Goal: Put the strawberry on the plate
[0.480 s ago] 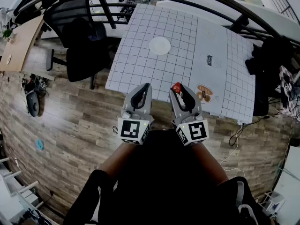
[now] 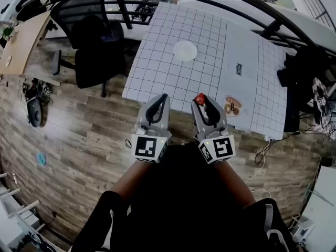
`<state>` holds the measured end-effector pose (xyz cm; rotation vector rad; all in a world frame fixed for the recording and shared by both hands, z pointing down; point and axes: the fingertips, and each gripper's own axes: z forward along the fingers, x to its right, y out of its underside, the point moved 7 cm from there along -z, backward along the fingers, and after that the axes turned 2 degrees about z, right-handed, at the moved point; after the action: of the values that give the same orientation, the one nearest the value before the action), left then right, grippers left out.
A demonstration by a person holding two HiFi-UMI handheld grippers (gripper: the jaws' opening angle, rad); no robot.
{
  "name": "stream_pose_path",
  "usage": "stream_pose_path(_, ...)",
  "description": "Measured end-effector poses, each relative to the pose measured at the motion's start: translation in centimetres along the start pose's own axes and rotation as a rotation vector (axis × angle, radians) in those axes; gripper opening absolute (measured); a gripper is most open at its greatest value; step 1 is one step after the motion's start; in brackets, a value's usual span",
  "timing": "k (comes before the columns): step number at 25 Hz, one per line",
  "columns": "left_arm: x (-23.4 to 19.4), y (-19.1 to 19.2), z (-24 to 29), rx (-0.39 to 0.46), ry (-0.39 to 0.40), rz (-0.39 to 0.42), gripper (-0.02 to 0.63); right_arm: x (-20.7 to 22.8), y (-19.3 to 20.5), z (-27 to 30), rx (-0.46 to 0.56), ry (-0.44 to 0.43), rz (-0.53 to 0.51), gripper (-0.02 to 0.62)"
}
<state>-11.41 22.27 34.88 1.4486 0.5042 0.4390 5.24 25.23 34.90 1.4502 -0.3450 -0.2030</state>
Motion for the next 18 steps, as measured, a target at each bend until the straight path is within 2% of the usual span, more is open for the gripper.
stream_pose_path(6,-2.7,0.1,-1.5,0.02,-0.021,-0.04,0.009,-2.0,0.6,0.8,-0.012,0.004,0.016,0.133)
stream_pose_path(10,-4.2,1.2,-2.5,0.022,-0.041,-0.068,0.009,-3.5,1.3,0.9,-0.026,0.004,-0.026,0.133)
stream_pose_path(13,-5.1,1.8,-3.1,0.015,-0.033,-0.059,0.009,-4.2,1.6,0.4,-0.037,0.002,-0.046,0.133)
stream_pose_path(16,-6.2,2.3,-3.6,0.016,-0.038,-0.122,0.009,-4.3,2.0,-0.3,-0.06,0.012,-0.047,0.133)
stream_pose_path(18,-6.7,2.4,-3.3,0.005,-0.054,-0.122,0.009,-3.7,2.3,-0.5,-0.076,0.027,-0.052,0.134)
